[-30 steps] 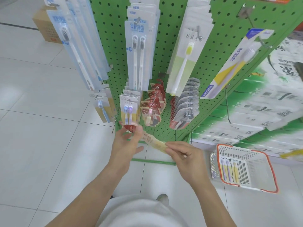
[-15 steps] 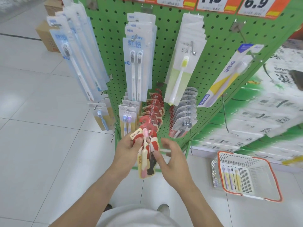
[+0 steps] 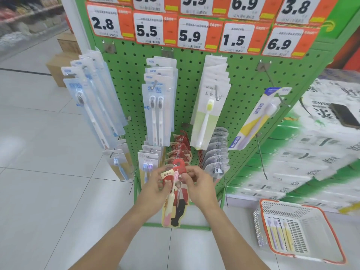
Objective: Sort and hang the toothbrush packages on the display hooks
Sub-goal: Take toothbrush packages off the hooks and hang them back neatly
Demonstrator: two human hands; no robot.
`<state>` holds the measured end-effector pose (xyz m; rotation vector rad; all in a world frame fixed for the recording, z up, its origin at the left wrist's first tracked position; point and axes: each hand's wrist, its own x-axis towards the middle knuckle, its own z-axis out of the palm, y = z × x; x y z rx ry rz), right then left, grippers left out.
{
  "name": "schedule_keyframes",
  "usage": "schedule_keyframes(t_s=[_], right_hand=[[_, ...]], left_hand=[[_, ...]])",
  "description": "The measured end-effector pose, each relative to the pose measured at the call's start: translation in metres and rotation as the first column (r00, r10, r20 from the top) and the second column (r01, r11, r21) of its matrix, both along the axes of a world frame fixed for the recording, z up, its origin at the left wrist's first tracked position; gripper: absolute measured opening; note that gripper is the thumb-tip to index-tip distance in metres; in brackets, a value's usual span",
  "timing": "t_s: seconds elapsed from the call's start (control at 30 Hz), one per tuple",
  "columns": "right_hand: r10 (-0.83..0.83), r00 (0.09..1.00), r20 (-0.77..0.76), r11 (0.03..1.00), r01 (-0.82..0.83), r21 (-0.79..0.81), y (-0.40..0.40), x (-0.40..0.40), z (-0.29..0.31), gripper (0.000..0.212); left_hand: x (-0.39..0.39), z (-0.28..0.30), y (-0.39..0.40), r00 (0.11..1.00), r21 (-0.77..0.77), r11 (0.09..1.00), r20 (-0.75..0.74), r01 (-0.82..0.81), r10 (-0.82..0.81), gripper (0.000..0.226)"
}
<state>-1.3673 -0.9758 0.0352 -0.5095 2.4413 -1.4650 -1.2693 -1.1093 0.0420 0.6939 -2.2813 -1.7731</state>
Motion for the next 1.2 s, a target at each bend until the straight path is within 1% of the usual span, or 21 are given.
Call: schedule_keyframes(t_s=[0.03, 0.1, 0.17, 0.23, 0.3, 0.33, 0.37, 0.43, 0.47, 0.53, 0.6, 0.67, 0.7, 0.8, 0.87, 0.97, 1.03, 1.13, 1.2], right_hand=[[0.006, 1.0, -0.005, 1.0, -0.006, 0.023, -0.003, -0.002, -0.001, 0.025], [0.012, 1.0, -0.009, 0.998, -0.011, 0.057, -0.007, -0.005, -0.005, 0.021], [0.017, 1.0, -0.013, 0.996, -0.015, 0.088, -0.011, -0.008, -0.01, 0.016], [0.016, 1.0, -0.007, 0.994, -0.015, 0.109, -0.014, -0.009, -0.012, 0.016], [0.01, 1.0, -0.004, 0.994, -0.01, 0.108, -0.016, -0.01, -0.013, 0.016], [0.01, 1.0, -0.007, 0.994, -0.009, 0.113, -0.017, -0.011, -0.014, 0.016], [0.01, 1.0, -0.01, 0.993, -0.009, 0.119, -0.019, -0.012, -0.014, 0.017], [-0.002, 1.0, -0.018, 0.991, 0.004, 0.132, -0.022, -0.015, -0.016, 0.02], [-0.01, 1.0, -0.023, 0.99, 0.013, 0.137, -0.023, -0.017, -0.016, 0.02], [-0.011, 0.999, -0.039, 0.988, 0.017, 0.154, -0.025, -0.019, -0.017, 0.019], [0.001, 0.998, -0.064, 0.983, 0.011, 0.184, -0.027, -0.02, -0.018, 0.017], [0.002, 0.996, -0.086, 0.975, 0.017, 0.221, -0.028, -0.022, -0.02, 0.014], [0.003, 0.996, -0.094, 0.971, 0.019, 0.237, -0.029, -0.023, -0.02, 0.013], [0.015, 0.997, -0.073, 0.97, 0.004, 0.245, -0.03, -0.027, -0.019, 0.009], [0.033, 0.998, -0.056, 0.966, -0.017, 0.258, -0.029, -0.029, -0.018, 0.012], [-0.007, 0.995, -0.104, 0.973, 0.031, 0.227, -0.026, -0.035, -0.014, 0.02], [-0.053, 0.989, -0.138, 0.981, 0.078, 0.179, -0.027, -0.037, -0.006, 0.02], [-0.062, 0.981, -0.183, 0.982, 0.093, 0.165, -0.034, -0.042, 0.002, 0.018], [-0.058, 0.984, -0.168, 0.984, 0.085, 0.155, -0.04, -0.046, 0.001, 0.021]], left_hand=[[-0.001, -0.002, -0.001, 0.999, -0.043, 0.999, 0.023, 0.03, -0.029, 0.049], [-0.002, -0.004, -0.002, 0.993, -0.11, 0.989, 0.078, 0.096, -0.087, 0.06], [-0.004, -0.005, -0.003, 0.989, -0.155, 0.981, 0.112, 0.118, -0.102, 0.069], [-0.004, -0.007, -0.005, 0.987, -0.199, 0.971, 0.118, 0.131, -0.109, 0.071], [-0.004, -0.008, -0.003, 0.988, -0.264, 0.954, 0.107, 0.14, -0.115, 0.066], [-0.004, -0.008, -0.002, 0.991, -0.307, 0.944, 0.093, 0.118, -0.094, 0.061], [-0.005, -0.006, 0.0, 0.997, -0.366, 0.927, 0.053, 0.078, -0.063, 0.054], [-0.006, -0.005, 0.004, 0.998, -0.505, 0.863, -0.065, -0.011, -0.025, 0.042], [-0.008, -0.005, 0.004, 0.995, -0.553, 0.832, -0.096, -0.043, -0.012, 0.04], [-0.012, -0.009, 0.003, 0.994, -0.614, 0.786, -0.105, -0.068, 0.004, 0.044], [-0.017, -0.009, 0.004, 0.995, -0.614, 0.788, -0.099, -0.045, -0.02, 0.046], [-0.022, -0.004, 0.006, 0.993, -0.584, 0.812, -0.081, 0.021, -0.084, 0.05], [-0.025, -0.003, 0.007, 0.991, -0.585, 0.809, -0.061, 0.061, -0.118, 0.053], [-0.036, -0.004, 0.005, 0.984, -0.621, 0.767, 0.039, 0.162, -0.176, 0.065], [-0.04, -0.006, 0.002, 0.978, -0.622, 0.756, 0.098, 0.203, -0.182, 0.072], [-0.043, -0.01, 0.001, 0.971, -0.598, 0.766, 0.105, 0.236, -0.217, 0.076], [-0.043, -0.011, 0.002, 0.97, -0.586, 0.774, 0.114, 0.239, -0.213, 0.077], [-0.043, -0.01, 0.006, 0.973, -0.55, 0.803, 0.105, 0.228, -0.204, 0.077], [-0.043, -0.008, 0.008, 0.975, -0.537, 0.815, 0.092, 0.219, -0.202, 0.076]])
